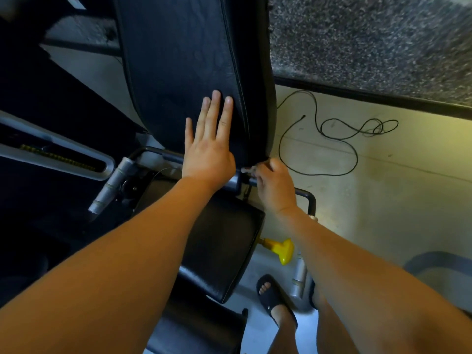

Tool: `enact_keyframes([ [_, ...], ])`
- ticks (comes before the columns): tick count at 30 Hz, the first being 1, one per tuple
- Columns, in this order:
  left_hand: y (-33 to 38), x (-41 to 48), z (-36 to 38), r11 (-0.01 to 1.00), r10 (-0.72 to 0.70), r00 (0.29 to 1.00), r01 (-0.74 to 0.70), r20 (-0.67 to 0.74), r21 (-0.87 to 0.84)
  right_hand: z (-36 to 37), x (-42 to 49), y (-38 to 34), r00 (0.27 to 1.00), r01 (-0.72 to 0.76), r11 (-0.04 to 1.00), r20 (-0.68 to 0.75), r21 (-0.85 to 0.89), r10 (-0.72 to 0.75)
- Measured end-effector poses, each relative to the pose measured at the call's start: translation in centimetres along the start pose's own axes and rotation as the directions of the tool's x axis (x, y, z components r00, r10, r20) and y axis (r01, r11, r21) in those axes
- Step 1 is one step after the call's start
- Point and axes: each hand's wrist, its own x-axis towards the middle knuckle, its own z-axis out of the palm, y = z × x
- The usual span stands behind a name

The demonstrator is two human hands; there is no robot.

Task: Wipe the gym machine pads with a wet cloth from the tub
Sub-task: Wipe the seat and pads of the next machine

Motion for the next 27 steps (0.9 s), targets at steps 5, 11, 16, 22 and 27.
enact_keyframes([
  [5, -0.1, -0.1, 0.8, 1.0, 0.005, 0.998, -0.006, -0.057, -0.012, 1.4, 0.1, 0.5, 0.917, -0.397, 0.853, 0.17, 0.337, 0.36],
  [11, 0.0, 0.0, -0.9, 0.999, -0.008, 1.0, 0.01, 0.023, -0.053, -1.2, 2.4, -1.9, 0.43, -0.758, -0.11, 0.619, 0.643, 0.657],
  [16, 0.4, 0.4, -4.4, 0.995, -0.016, 0.992, 0.028, 0.124, -0.092, -7.7, 7.4, -4.3, 0.51, -0.69, 0.082, 0.402, 0.719, 0.76],
  [22, 1.0, 1.1, -5.9, 0.986, -0.06, 0.975, 0.091, 0.212, -0.14, -14.2, 12.7, -9.7, 0.849, -0.337, 0.529, 0.008, 0.779, 0.529],
  [27, 1.2, 1.3, -5.9, 0.983, -0.072, 0.958, 0.115, 0.277, -0.144, -12.1, 8.3, -7.6, 0.829, -0.5, 0.687, 0.062, 0.527, 0.556],
])
